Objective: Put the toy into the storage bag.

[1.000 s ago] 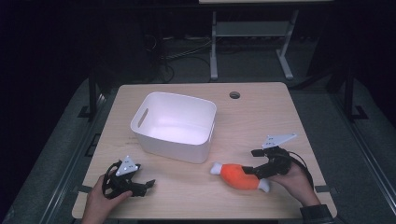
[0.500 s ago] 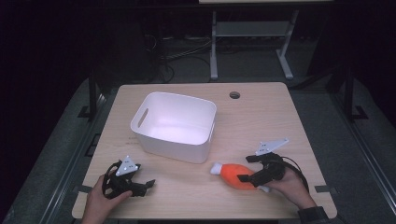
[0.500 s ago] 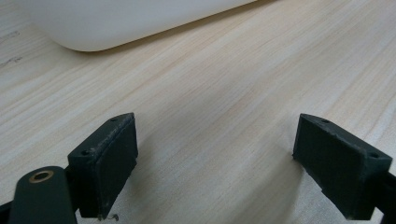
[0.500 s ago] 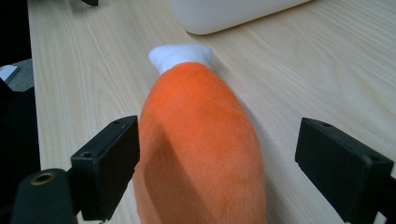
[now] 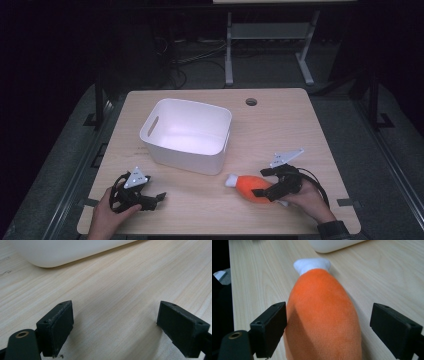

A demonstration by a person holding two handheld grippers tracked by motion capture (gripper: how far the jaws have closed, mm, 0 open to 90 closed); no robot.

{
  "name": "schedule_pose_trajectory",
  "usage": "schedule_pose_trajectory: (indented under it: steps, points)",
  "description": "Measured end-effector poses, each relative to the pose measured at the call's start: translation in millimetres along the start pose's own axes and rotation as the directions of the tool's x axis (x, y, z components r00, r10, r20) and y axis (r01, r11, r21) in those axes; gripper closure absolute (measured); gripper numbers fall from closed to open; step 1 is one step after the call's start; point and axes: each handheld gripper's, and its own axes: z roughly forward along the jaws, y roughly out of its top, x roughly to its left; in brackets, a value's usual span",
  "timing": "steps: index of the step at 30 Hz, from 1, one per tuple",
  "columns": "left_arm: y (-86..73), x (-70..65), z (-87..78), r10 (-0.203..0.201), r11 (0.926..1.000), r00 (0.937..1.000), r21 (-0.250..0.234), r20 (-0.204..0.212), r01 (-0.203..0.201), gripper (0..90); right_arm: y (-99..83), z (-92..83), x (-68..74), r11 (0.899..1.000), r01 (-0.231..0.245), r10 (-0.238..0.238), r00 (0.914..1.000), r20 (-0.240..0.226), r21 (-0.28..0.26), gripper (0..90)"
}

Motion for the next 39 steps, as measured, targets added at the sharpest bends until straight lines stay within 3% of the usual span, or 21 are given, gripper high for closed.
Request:
schedule_pose_trajectory:
  steps: [15, 27, 31, 39]
  points:
    - [0.0, 0.0, 0.0, 0.001, 1.0000, 1.0000, 0.000, 0.000, -0.001, 12.9, -3.1, 10.2, 6.6, 0.998, 0.030, -0.030, 0.9995, -0.005, 0.052, 13.5]
    - [0.0, 0.0, 0.0, 0.001, 1.0000, 1.0000, 0.000, -0.001, -0.001, 12.9, -12.3, 16.8, 16.6, 0.995, 0.037, -0.039, 0.9991, 0.016, 0.087, 14.7]
    - [0.0, 0.0, 0.0, 0.001, 1.0000, 1.0000, 0.000, -0.001, -0.001, 12.9, -14.3, 17.5, 20.0, 0.993, 0.066, -0.070, 0.9970, 0.033, 0.097, 18.2]
    - [0.0, 0.0, 0.0, 0.001, 1.0000, 1.0000, 0.000, -0.001, -0.001, 12.9, -14.5, 16.4, 20.8, 0.992, 0.080, -0.081, 0.9966, 0.010, 0.095, 25.2]
